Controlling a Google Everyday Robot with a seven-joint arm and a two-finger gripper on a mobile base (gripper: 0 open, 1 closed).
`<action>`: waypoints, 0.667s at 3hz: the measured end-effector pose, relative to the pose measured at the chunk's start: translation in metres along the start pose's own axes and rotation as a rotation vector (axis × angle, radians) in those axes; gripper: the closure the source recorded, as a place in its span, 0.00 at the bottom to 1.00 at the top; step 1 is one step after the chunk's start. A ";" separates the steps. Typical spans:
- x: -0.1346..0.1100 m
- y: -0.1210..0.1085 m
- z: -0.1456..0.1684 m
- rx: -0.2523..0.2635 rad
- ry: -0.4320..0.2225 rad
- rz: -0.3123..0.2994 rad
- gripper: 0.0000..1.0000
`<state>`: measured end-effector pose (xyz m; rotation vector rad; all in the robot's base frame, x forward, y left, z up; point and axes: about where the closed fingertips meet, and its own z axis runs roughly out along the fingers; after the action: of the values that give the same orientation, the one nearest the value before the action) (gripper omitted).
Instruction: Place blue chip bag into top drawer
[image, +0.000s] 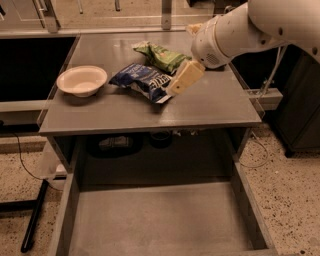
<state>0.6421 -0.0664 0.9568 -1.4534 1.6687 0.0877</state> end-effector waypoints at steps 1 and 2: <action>-0.002 -0.012 0.026 -0.026 -0.080 0.096 0.00; -0.008 -0.011 0.050 -0.119 -0.129 0.196 0.00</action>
Offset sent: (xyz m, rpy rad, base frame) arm 0.0443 0.0502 -0.0325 0.3012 0.3294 0.0602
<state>0.6785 -0.0350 0.9370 -1.3376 1.7190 0.3869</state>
